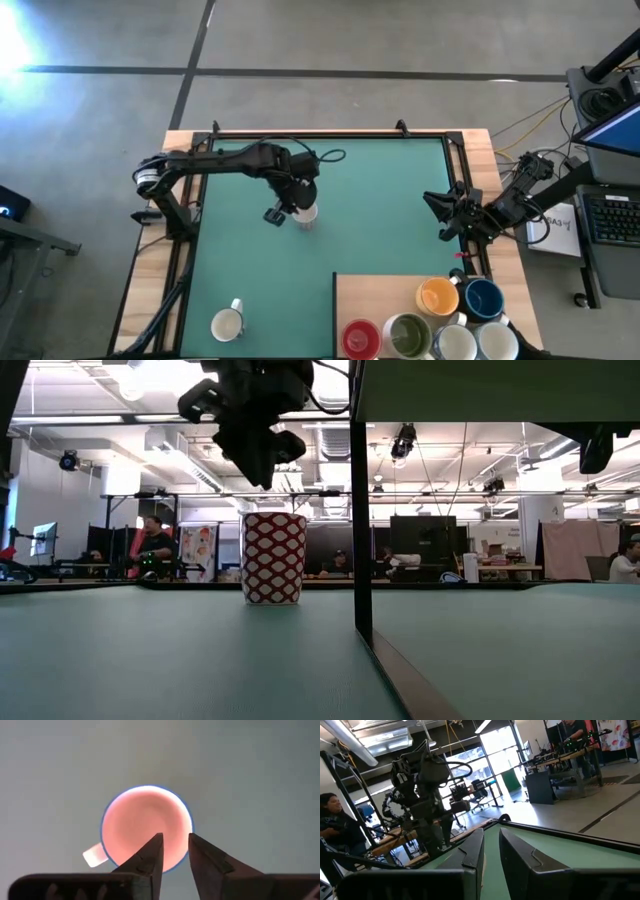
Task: Place coffee mugs
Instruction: Put the red patterned mug on the shelf
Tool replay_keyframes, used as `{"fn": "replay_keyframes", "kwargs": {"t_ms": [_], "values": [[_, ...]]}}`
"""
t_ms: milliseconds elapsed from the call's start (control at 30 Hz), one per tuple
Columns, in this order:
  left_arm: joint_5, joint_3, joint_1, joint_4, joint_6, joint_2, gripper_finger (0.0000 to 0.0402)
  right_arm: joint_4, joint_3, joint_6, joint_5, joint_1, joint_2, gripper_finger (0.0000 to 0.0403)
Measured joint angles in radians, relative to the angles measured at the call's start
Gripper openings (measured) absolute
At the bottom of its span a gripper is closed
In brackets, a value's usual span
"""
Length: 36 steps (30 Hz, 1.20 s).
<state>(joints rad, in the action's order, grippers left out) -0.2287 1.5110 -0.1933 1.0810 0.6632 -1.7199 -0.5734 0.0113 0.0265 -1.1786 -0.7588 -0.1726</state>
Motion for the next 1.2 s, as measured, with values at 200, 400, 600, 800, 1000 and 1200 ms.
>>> {"fn": "replay_keyframes", "kwargs": {"t_ms": [200,400,600,800,1000,1200], "values": [[0.004,0.001,-0.034,-0.046,-0.158,-0.013,0.0104,0.000,0.000,0.000,0.000,0.000,0.000,0.0050],[0.094,0.000,-0.069,-0.099,-0.472,-0.048,0.0129,0.000,0.000,0.000,0.000,0.000,0.000,0.0050],[0.163,0.000,-0.095,-0.090,-0.642,-0.093,0.0144,0.000,0.000,0.000,0.000,0.000,0.000,0.0050],[0.150,-0.001,-0.098,-0.080,-0.680,-0.153,0.0146,0.000,0.000,0.000,0.000,0.000,0.000,0.0050],[0.138,-0.002,-0.087,-0.075,-0.658,-0.185,0.0137,0.000,0.000,0.000,0.000,0.000,0.000,0.0050],[0.139,-0.002,-0.076,-0.074,-0.622,-0.188,0.0057,0.000,0.000,0.000,0.000,0.000,0.000,0.0050]]}}
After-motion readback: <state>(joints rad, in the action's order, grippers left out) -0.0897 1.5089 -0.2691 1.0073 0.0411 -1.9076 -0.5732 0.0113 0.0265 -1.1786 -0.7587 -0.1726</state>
